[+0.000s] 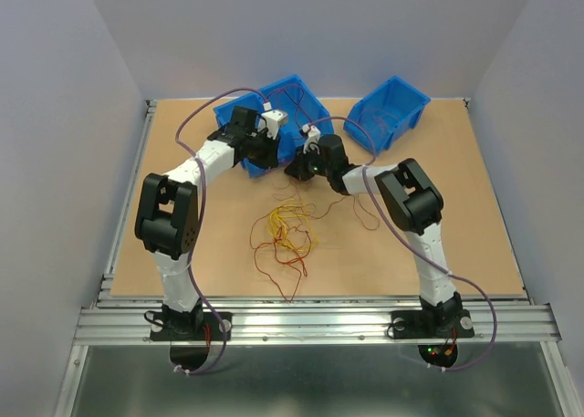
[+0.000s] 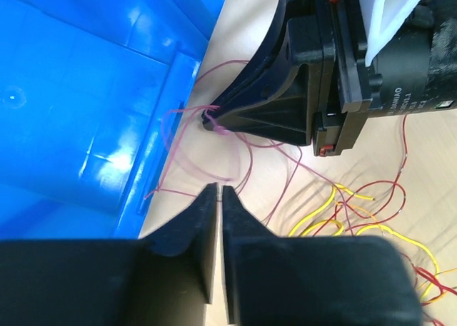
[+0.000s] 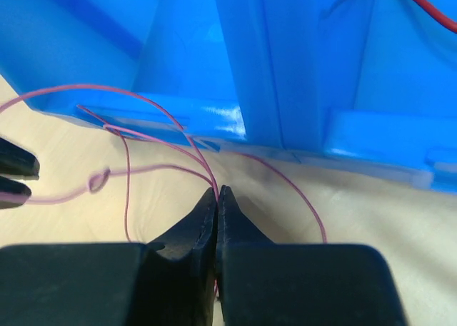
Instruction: Untangle the cables
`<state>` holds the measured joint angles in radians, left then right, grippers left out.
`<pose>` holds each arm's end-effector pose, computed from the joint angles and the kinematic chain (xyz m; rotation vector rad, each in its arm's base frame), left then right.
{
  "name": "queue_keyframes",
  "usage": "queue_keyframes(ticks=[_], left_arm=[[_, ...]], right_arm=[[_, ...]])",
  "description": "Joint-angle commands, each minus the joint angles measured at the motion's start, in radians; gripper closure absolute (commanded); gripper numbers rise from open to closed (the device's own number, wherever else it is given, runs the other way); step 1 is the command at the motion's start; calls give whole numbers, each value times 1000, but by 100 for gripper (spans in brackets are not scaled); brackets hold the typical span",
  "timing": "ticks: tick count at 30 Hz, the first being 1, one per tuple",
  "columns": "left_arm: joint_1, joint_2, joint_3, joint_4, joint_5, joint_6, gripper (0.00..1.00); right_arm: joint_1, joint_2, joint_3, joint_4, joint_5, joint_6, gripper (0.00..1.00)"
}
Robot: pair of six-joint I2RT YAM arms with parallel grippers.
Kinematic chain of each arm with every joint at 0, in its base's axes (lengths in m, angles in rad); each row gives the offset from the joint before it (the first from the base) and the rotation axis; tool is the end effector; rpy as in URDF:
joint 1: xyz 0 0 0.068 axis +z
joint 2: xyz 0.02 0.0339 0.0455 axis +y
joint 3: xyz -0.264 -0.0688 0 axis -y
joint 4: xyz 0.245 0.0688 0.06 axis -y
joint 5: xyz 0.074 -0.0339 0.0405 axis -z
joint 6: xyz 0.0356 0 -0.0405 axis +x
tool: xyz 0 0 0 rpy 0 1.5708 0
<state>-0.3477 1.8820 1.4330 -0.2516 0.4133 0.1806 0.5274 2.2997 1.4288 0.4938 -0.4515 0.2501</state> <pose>0.3985 -0.1596 0.2438 0.7991 2.1146 -0.5573 0.4226 0.2641 0.1226 -0.5871 1.9427 0.9426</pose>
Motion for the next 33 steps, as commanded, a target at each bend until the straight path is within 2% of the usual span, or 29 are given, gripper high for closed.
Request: queue_keyframes(ticks=[1,2,4,5,8,11,14,19,23,29,33], left_arm=[[-4,-104,-20,61,9,13,73],[-1,-142,-35,78,10,7,61],[12,-184,-83,136,21,-1,48],[21,-229,-101,158,39,-9,38],[61,-317,-170,247,62,-47,26],[111,-394,-239,351,100,-92,20],[150,-452,-296,429,116,-125,19],[168,-500,-332,471,128,-142,19],[171,-503,-338,479,136,-147,19],[170,-491,-339,486,150,-151,19],[170,-488,-339,485,154,-153,19]], right_arm=[[8,-111,-51,69,68,-23,99],[8,-156,-76,74,88,-26,99],[8,-203,-94,77,148,-28,99],[6,-244,-103,77,172,-26,99],[3,-307,-131,72,273,-26,99],[-13,-370,-131,54,347,-22,99],[-35,-405,-88,13,442,-8,99],[-112,-448,4,-41,536,64,99],[-199,-459,111,-73,531,119,99],[-245,-416,330,-179,568,118,99],[-259,-404,395,-181,640,98,99]])
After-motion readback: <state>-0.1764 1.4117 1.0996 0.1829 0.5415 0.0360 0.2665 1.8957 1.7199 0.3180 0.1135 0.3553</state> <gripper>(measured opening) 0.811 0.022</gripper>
